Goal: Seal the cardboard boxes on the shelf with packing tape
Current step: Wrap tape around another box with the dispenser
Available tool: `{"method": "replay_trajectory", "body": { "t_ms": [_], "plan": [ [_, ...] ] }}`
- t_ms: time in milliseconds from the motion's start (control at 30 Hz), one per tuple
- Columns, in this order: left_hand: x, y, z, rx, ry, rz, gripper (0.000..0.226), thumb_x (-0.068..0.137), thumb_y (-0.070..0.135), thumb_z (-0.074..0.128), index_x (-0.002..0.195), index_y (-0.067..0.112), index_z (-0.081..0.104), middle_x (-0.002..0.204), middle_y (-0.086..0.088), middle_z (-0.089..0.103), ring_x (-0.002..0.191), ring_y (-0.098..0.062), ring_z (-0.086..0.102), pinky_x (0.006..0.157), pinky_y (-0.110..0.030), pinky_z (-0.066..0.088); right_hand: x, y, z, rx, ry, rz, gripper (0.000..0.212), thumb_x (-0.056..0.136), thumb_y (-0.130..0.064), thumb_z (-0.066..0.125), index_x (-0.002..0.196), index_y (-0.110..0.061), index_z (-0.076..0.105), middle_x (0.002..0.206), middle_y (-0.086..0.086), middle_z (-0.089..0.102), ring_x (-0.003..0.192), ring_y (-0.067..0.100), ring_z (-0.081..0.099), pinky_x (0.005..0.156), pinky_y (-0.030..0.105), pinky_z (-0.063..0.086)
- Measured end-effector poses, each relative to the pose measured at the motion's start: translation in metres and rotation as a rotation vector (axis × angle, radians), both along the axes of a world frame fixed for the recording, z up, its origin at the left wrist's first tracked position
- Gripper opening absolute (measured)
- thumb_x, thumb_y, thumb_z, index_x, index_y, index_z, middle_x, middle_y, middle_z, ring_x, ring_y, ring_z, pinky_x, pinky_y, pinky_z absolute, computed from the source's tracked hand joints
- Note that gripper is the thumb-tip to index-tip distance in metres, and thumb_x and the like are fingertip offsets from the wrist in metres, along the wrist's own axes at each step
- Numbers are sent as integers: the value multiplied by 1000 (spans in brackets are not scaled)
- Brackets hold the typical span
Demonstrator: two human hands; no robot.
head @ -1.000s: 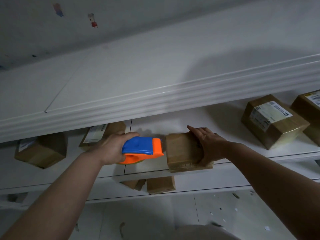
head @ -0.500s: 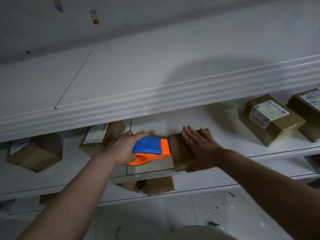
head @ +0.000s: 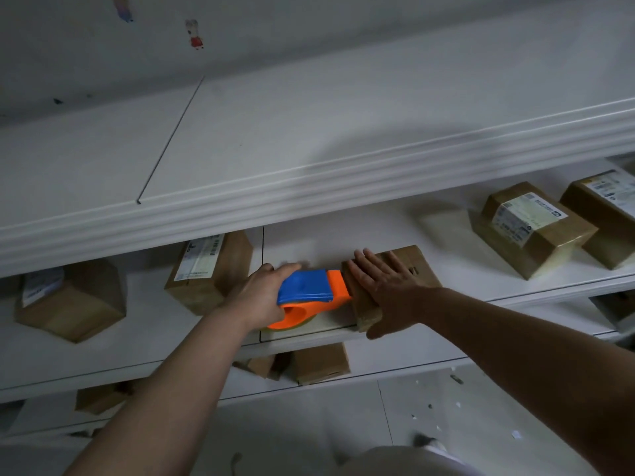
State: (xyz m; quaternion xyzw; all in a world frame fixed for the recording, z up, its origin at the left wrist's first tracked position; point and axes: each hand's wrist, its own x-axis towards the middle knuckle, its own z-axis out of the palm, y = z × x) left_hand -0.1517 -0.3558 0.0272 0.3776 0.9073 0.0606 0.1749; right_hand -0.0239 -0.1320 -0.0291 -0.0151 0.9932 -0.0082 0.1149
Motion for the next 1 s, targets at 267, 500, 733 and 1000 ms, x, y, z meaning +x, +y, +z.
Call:
{"method": "replay_trajectory", "body": {
  "t_ms": [267,500,733,1000],
  "plan": [
    [13,0,2,29,4,31,92,74,8,67,147,44,24,108,-2,42,98,-20,51,78,-30,46,21,12,1,-67,7,-226,134,67,-78,59,150,-7,-18,158,12,-23,145,24,-22,119,44,-8],
    [19,3,5,-9,12,41,93,74,9,68,148,41,23,110,-2,41,100,-21,50,80,-32,48,8,7,13,48,-28,-147,134,69,-71,65,148,-4,-20,156,18,-24,144,32,-21,118,53,-6],
    [25,-10,21,236,2,6,93,63,26,65,144,48,26,116,1,50,103,-16,53,88,-35,50,9,28,32,-386,145,-193,134,57,-46,84,153,-18,-5,152,6,15,138,26,24,114,42,26],
    [49,64,57,280,154,-208,93,69,16,65,144,52,23,110,10,45,101,-11,52,81,-30,50,73,67,17,-1012,211,-304,134,44,-36,90,148,-30,5,150,-10,17,139,7,20,108,21,28]
  ]
}}
